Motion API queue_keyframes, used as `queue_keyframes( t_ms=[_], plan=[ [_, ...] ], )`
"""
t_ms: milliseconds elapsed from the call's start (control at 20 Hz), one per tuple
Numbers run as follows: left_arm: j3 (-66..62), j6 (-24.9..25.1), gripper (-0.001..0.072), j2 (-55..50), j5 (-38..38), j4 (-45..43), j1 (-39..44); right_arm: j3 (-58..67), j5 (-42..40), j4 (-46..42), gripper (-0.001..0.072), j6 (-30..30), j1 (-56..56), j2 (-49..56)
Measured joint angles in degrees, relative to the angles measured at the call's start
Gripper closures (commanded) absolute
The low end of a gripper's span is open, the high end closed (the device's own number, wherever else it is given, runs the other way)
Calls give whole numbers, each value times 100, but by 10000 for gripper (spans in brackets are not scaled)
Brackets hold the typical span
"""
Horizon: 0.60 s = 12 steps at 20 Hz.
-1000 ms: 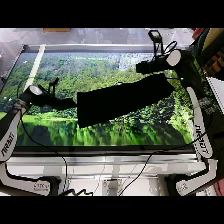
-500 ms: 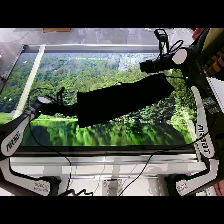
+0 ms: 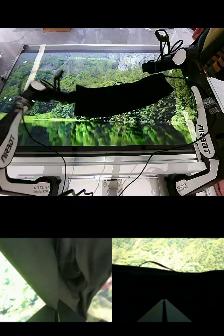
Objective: Fold the clothes and pants, and hang the long-sleeved shirts on hangers.
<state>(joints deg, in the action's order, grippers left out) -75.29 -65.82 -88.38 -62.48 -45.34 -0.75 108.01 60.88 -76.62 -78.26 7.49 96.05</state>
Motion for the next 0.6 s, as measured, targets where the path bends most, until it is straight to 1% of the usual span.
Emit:
queue_keyframes(
  t_ms=[150,300,450,600],
  plan=[
    [-929,-715,703,407,-782,-289,0,-9,125,-11,693,0,0,96],
    [-1641,-1207,704,702,-1325,-472,20,-107,251,262,693,0,7,260],
    [-1976,-1517,703,940,-1781,-798,153,-197,297,839,693,-2,79,525],
    [-2100,-1661,702,1073,-2111,-1335,361,-232,192,1427,693,-4,361,852]
  ],
)
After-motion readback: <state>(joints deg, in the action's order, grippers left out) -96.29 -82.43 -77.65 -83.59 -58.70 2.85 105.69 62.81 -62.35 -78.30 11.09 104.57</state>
